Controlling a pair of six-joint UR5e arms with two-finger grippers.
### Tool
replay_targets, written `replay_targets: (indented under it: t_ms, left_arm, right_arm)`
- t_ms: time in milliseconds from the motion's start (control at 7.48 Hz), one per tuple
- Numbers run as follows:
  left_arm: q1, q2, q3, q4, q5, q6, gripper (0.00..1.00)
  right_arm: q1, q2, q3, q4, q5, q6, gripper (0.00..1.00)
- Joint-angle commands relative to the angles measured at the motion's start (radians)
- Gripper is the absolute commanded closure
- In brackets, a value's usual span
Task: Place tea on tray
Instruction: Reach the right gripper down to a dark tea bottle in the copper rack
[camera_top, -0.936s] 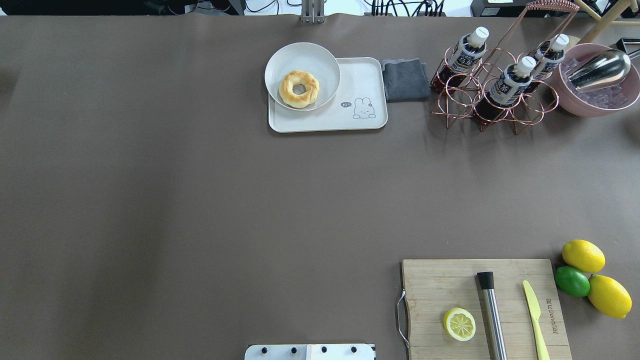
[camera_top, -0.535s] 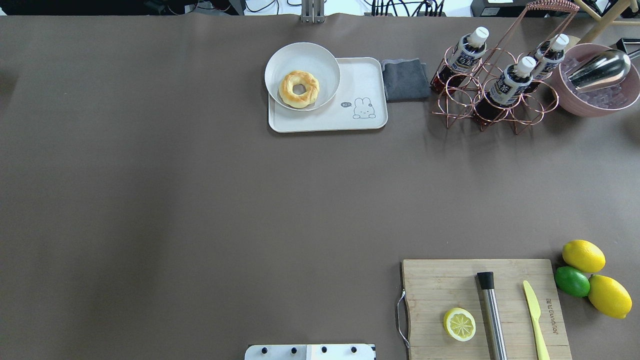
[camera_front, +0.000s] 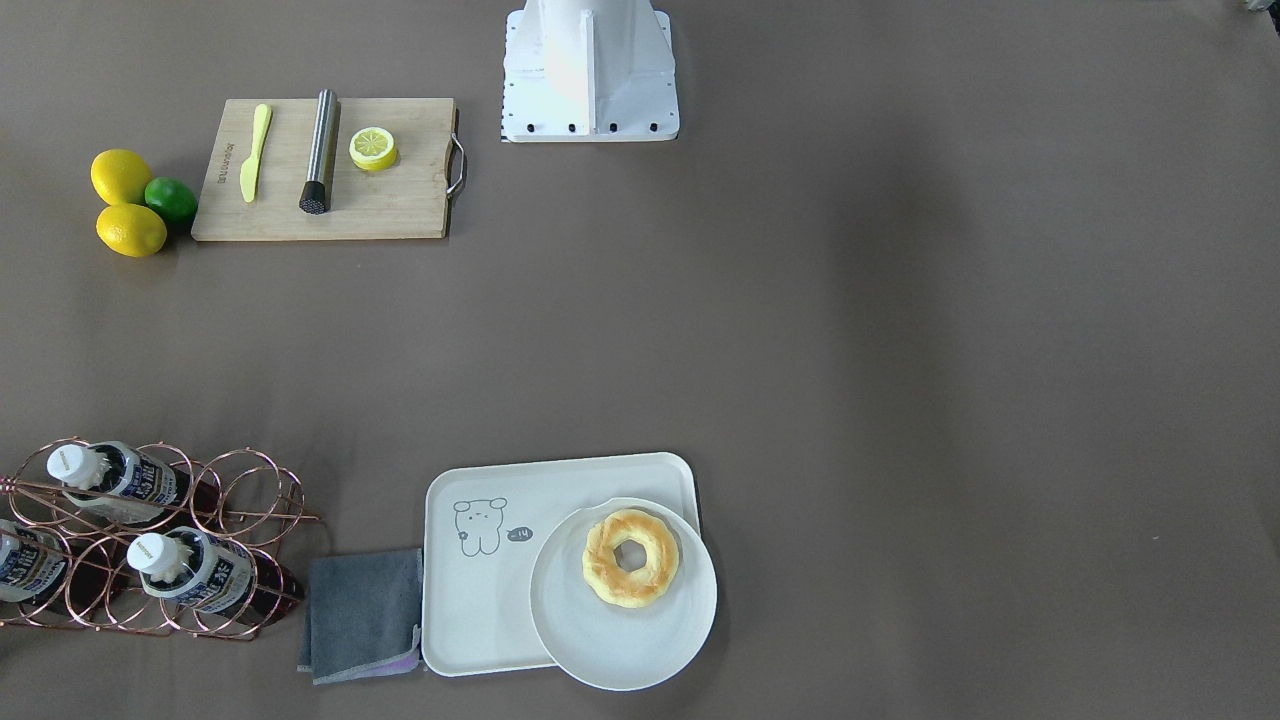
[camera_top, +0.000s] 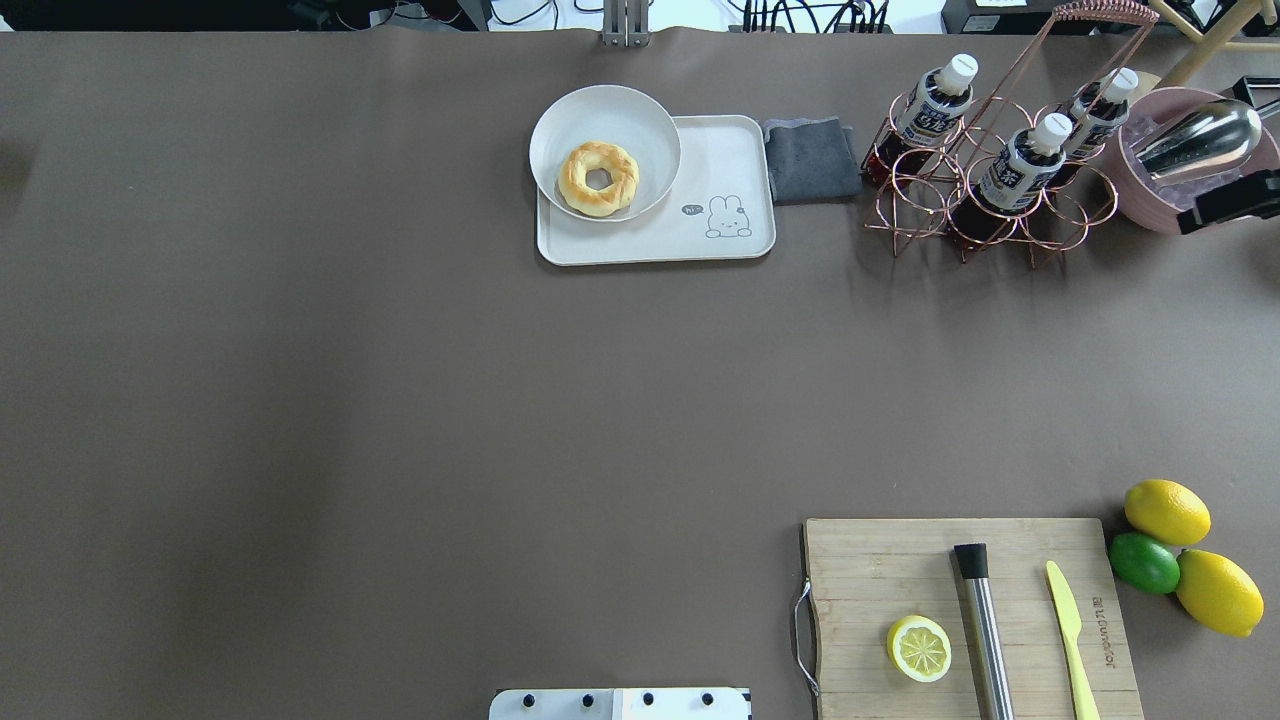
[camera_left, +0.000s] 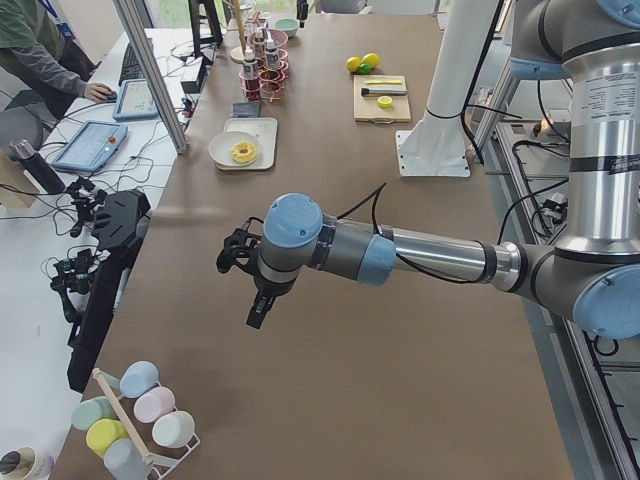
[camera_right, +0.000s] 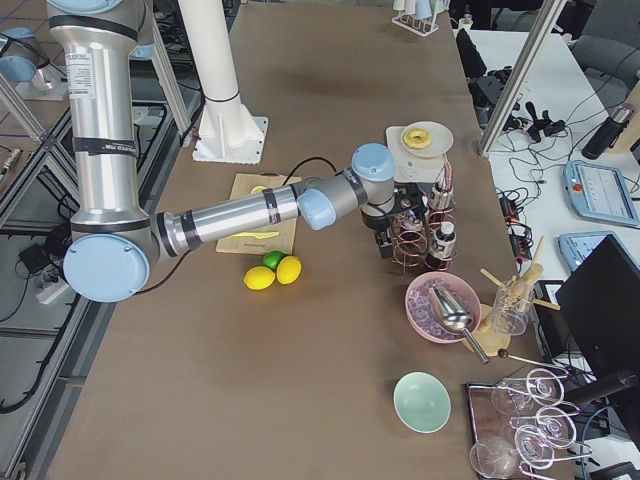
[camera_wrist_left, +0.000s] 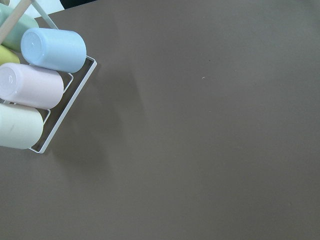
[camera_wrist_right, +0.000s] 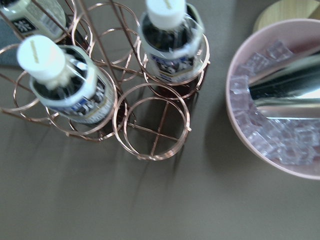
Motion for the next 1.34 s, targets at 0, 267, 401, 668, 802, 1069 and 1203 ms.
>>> replay_targets:
  t_ms: [0,267,401,668,802,1069,1203]
  left_arm:
    - [0.004,0.001,-0.004,-0.003,-0.001,-0.002,0.01]
    - [0.004,0.001,-0.001,-0.020,-0.001,-0.004,0.01]
    - [0.004,0.002,-0.002,-0.022,-0.001,-0.004,0.01]
    - [0.004,0.004,-0.002,-0.022,-0.001,-0.004,0.01]
    - [0.004,0.004,-0.002,-0.023,-0.001,-0.002,0.01]
    - [0.004,0.007,-0.004,-0.026,-0.001,-0.002,0.01]
    - [0.004,0.010,-0.001,-0.045,-0.001,-0.004,0.01]
  right_arm:
    - [-0.154,0.151,-0.031,-0.005,-0.154,0.252,0.00]
    - [-0.212,0.222,-0.070,-0.005,-0.246,0.331,0.02]
    - [-0.212,0.231,-0.080,-0.004,-0.249,0.331,0.07]
    - [-0.209,0.231,-0.077,0.001,-0.252,0.333,0.16]
    - [-0.203,0.231,-0.077,0.004,-0.254,0.334,0.19]
    - [-0.179,0.244,-0.077,0.005,-0.258,0.334,0.25]
    - [-0.178,0.244,-0.077,0.007,-0.283,0.334,0.30]
